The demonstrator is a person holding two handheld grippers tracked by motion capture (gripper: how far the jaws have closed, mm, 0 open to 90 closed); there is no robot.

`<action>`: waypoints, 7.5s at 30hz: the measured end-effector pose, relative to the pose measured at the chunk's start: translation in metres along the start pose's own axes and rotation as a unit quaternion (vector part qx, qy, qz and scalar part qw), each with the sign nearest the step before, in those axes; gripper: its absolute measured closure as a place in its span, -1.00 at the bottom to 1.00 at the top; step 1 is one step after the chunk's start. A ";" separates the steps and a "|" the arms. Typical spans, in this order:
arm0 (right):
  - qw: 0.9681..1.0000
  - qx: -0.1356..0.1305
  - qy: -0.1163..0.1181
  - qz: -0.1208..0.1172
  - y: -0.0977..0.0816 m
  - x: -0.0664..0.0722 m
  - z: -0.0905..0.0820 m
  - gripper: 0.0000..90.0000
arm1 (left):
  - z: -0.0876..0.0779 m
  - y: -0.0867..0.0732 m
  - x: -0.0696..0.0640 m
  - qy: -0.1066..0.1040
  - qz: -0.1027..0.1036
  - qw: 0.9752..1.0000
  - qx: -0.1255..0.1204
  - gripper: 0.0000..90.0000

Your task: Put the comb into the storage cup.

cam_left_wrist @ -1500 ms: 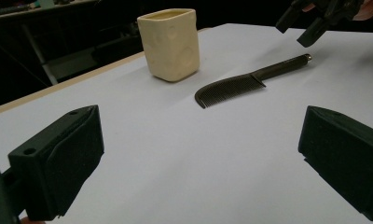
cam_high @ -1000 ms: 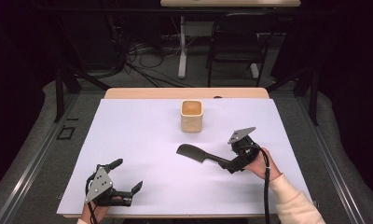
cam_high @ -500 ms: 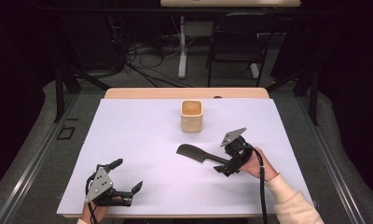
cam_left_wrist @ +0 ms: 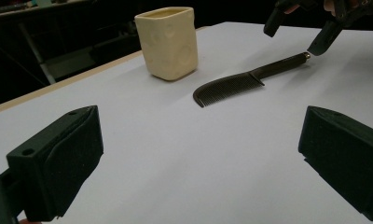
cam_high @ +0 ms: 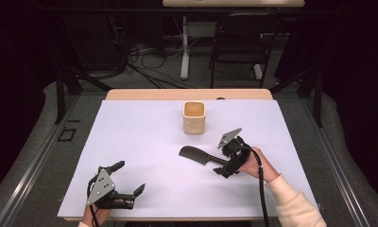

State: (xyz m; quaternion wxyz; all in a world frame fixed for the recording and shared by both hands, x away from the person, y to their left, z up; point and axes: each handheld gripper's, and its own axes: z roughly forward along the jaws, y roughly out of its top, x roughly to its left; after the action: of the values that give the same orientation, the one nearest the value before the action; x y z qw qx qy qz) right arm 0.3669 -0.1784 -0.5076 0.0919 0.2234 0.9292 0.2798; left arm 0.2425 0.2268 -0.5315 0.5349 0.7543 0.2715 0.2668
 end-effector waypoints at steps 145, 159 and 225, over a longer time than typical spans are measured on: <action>0.997 0.049 -0.056 -0.011 0.019 -0.011 -0.013 0.61 | -0.003 0.001 0.001 0.004 0.002 1.000 -0.007 -1.00; 0.998 0.021 -0.062 0.001 0.017 -0.018 -0.029 0.61 | -0.003 0.001 0.001 0.004 0.001 1.000 -0.008 -1.00; 0.985 -0.093 -0.124 0.078 0.009 -0.044 -0.049 0.61 | -0.003 0.001 0.001 0.005 0.001 1.000 -0.006 -1.00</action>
State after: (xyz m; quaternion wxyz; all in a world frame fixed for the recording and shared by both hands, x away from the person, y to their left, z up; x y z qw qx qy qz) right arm 0.3944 -0.2160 -0.4604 0.2049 0.3191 0.8600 0.3414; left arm 0.2411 0.2287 -0.5295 0.5379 0.7501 0.2716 0.2724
